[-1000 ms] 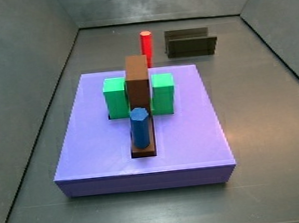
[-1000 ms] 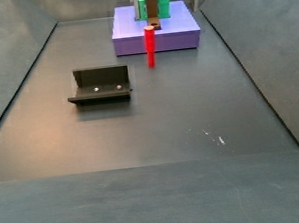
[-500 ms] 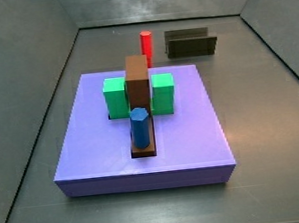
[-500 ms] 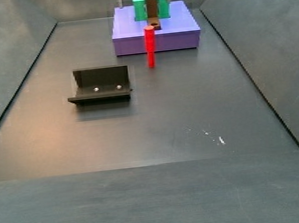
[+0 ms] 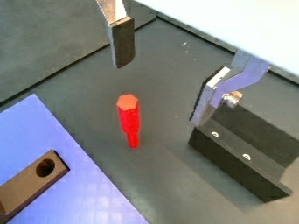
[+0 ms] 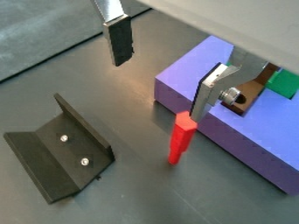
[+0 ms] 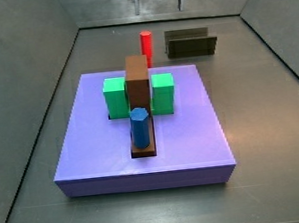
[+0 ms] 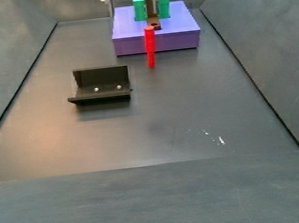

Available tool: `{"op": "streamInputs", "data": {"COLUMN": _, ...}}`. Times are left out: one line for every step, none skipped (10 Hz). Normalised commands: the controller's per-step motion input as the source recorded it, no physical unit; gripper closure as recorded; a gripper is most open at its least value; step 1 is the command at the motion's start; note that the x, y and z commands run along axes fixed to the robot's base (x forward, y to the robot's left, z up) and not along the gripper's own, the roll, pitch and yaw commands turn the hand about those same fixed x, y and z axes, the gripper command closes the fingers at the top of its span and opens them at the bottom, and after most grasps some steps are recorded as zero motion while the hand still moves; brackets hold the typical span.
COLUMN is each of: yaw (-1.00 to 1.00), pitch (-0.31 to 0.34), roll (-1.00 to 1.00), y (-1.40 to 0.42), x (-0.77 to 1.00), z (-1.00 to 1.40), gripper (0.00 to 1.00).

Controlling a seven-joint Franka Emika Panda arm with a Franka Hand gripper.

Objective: Pick up the red object. Move up. Move to above the board. Insert the red object.
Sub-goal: Pick up the red object.

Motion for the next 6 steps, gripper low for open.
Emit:
{"op": "streamInputs", "data": {"yaw": 0.0, "pitch": -0.039, "roll": 0.02, "y": 0.0, "x": -0.36, "z": -0.19, "gripper": 0.0}}
{"op": "streamInputs", "data": {"yaw": -0.05, "pitch": -0.074, "roll": 0.03, "y": -0.11, "x": -0.18, "z": -0.27, "gripper": 0.0}}
{"op": "streamInputs", "data": {"yaw": -0.01, "pitch": -0.109, "roll": 0.09, "y": -0.27, "x": 0.0, "z": -0.46, "gripper": 0.0}}
{"op": "streamInputs", "data": {"yaw": 0.0, "pitch": -0.136, "roll": 0.13, "y": -0.27, "x": 0.02, "z": -0.54, "gripper": 0.0}}
{"op": "streamInputs", "data": {"yaw": -0.05, "pitch": -0.067, "roll": 0.25, "y": -0.2, "x": 0.01, "z": -0.55, "gripper": 0.0}}
{"op": "streamInputs", "data": {"yaw": -0.06, "pitch": -0.024, "roll": 0.31, "y": -0.07, "x": -0.02, "z": -0.48, "gripper": 0.0}}
